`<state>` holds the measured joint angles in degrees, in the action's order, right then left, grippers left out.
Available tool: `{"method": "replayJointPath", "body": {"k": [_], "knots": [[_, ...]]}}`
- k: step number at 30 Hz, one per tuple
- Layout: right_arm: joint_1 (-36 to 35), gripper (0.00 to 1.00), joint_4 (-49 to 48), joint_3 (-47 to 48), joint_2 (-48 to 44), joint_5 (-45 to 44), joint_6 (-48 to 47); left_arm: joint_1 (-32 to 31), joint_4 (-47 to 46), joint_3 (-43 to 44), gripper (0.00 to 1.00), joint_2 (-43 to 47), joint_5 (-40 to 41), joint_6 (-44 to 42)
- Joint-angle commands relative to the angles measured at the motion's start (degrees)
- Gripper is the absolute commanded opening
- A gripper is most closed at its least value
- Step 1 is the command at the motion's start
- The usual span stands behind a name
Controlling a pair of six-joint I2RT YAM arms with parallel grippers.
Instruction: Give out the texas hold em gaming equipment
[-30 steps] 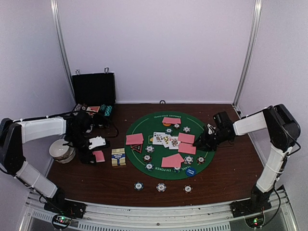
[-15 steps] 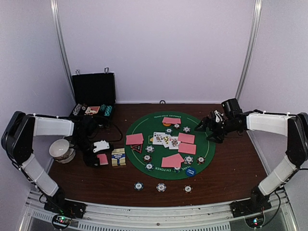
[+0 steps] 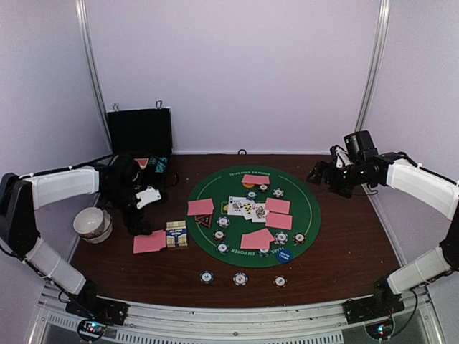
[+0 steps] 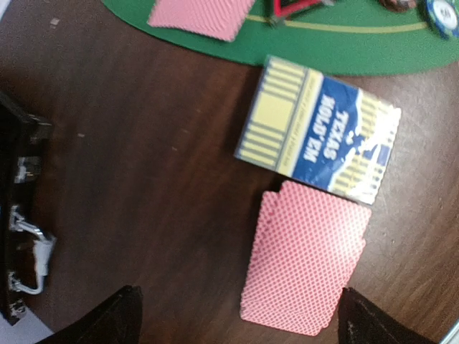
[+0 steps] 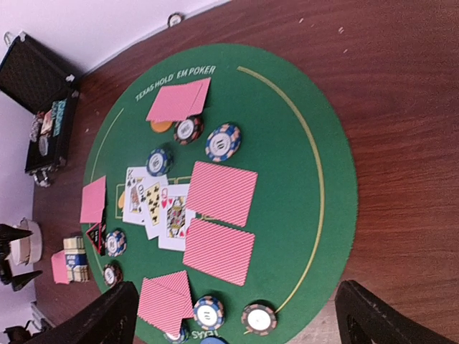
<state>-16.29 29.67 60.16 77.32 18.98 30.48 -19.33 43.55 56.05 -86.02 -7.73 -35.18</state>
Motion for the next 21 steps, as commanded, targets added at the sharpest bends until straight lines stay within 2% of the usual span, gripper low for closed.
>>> {"method": "replayJointPath", "body": {"k": [1,4,9,13,18,21], "knots": [[0.83,1.0,4.42,2.37,-4.3,-16.45,-4.02,1.51,-3.28,3.61,0.98,5.43,-0.71,7.4],[1.26,1.0,2.24,0.19,-6.86,-27.85,-7.19,3.7,-10.29,2.08,0.98,8.27,-1.41,12.21],[1.67,1.0,-9.1,-9.03,-11.59,-45.17,-12.15,8.46,-28.51,-7.72,0.97,12.05,1.01,18.22],[2.14,1.0,-22.35,-19.64,-16.21,-49.6,-17.25,12.29,-41.88,-15.75,0.98,12.66,1.54,22.5],[2.36,0.99,-46.89,-35.55,-23.91,-53.69,-24.65,14.87,-56.25,-22.75,0.98,8.51,1.85,25.92],[2.57,1.0,-59.51,-43.27,-25.16,-54.0,-28.2,16.03,-66.37,-26.72,0.98,5.45,1.31,28.86]]}}
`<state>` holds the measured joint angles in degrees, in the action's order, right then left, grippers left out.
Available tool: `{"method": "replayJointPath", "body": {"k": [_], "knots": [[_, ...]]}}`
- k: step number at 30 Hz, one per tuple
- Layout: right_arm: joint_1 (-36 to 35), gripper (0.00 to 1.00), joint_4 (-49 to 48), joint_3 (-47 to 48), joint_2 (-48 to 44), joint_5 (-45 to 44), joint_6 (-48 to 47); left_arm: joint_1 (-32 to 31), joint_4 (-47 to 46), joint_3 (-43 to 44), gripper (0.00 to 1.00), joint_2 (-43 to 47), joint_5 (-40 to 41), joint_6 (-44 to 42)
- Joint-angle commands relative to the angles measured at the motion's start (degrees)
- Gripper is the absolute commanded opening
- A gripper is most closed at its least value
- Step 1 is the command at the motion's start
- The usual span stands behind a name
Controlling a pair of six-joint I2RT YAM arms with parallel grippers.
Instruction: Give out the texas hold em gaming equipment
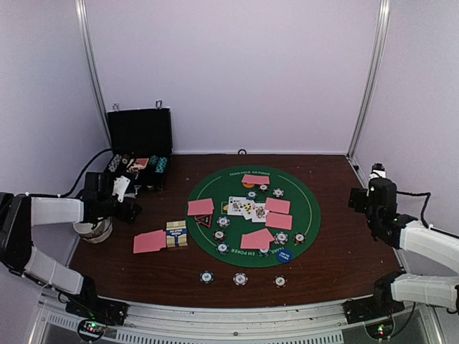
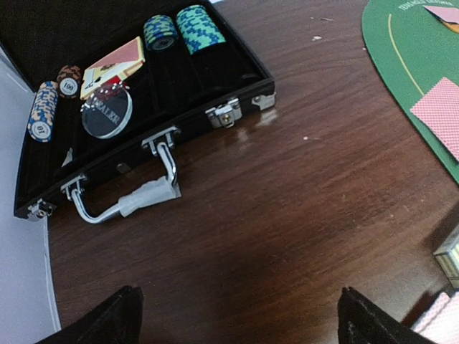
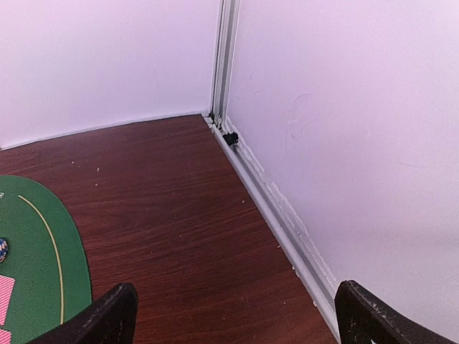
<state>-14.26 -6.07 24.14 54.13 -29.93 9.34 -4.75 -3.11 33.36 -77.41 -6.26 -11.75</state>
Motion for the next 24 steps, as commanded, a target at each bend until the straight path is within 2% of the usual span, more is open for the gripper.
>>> {"method": "replayJointPath", "body": {"k": [1,3,5,7,10,14,16,21,24], "knots": [[0.59,1.0,-26.36,-8.32,-1.59,-5.35,-7.25,1.52,-23.5,-5.45,0.98,-4.33,0.07,5.9],[1.08,1.0,-26.89,-8.53,-0.2,-5.28,-6.42,1.58,-30.18,-7.17,0.98,-6.32,1.17,6.66],[1.5,1.0,-28.64,-8.66,2.65,-4.4,-6.78,1.75,-32.3,-7.23,0.98,-7.74,1.83,7.85],[1.88,0.99,-34.77,-9.93,6.96,-3.08,-8.5,1.74,-36.99,-8.93,0.98,-9.21,0.95,7.74],[2.58,0.99,-41.97,-10.33,14.15,-1.83,-8.55,2.45,-38.69,-9.85,0.98,-9.93,1.52,8.86],[2.92,0.99,-50.96,-8.71,23.79,0.66,-13.61,2.73,-53.62,-16.2,0.98,-12.56,0.02,8.52],[3.93,0.99,-51.47,-7.5,26.75,3.73,-13.96,2.8,-49.73,-14.98,0.98,-11.78,1.44,9.14],[5.89,0.99,-57.39,-5.06,36.79,9.02,-14.71,2.74,-49.46,-14.17,0.98,-12.25,3.87,10.23],[9.0,0.99,-48.81,-2.34,35.09,12.33,-11.02,2.73,-48.51,-13.57,0.98,-12.44,6.22,11.15]]}}
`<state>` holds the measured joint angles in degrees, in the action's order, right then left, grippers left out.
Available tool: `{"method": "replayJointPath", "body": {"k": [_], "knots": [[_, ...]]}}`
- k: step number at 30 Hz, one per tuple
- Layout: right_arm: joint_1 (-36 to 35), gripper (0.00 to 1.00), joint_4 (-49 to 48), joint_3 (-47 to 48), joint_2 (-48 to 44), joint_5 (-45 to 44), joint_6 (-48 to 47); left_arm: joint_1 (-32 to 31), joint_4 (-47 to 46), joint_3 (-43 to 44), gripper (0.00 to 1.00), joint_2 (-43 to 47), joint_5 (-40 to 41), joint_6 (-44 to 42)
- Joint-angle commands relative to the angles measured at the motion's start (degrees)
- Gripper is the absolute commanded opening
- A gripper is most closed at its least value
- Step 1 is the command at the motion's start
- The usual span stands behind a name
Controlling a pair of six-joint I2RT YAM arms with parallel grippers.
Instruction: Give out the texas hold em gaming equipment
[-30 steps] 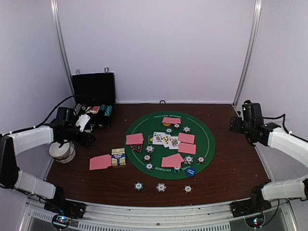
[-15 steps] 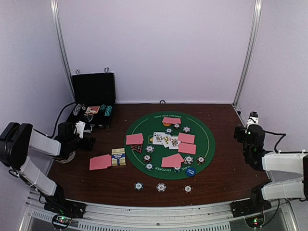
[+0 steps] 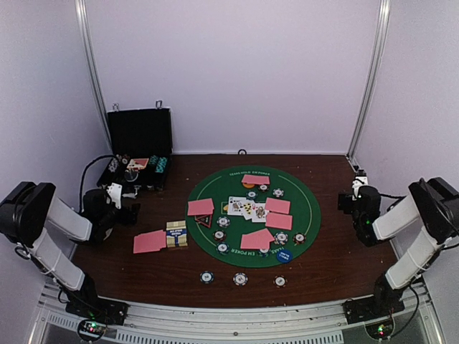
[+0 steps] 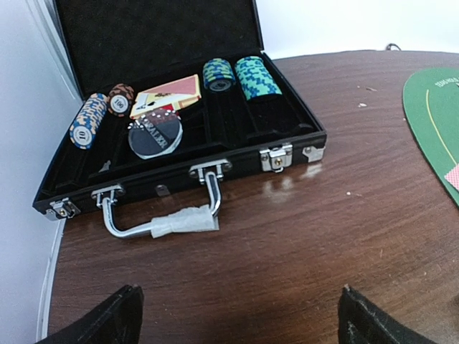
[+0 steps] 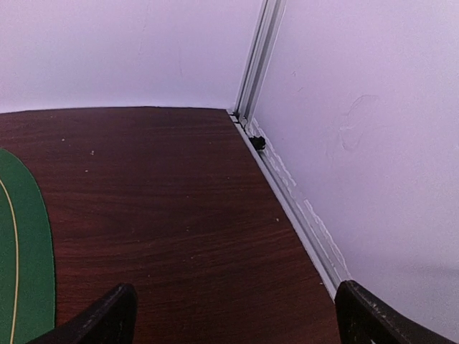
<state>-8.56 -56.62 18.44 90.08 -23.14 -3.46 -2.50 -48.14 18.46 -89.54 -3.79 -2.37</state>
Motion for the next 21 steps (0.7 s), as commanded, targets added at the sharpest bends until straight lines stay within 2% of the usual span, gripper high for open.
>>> {"method": "replayJointPath", "body": {"k": [1,21], "knots": [[4.49,1.0,0.62,3.23,-0.5,6.95,2.49,0.53,-2.13,1.83,0.98,-0.25,5.26,2.13],[4.77,0.99,0.72,3.28,-0.61,7.85,2.04,0.48,-2.57,1.68,0.98,-0.29,5.64,2.19]]}}
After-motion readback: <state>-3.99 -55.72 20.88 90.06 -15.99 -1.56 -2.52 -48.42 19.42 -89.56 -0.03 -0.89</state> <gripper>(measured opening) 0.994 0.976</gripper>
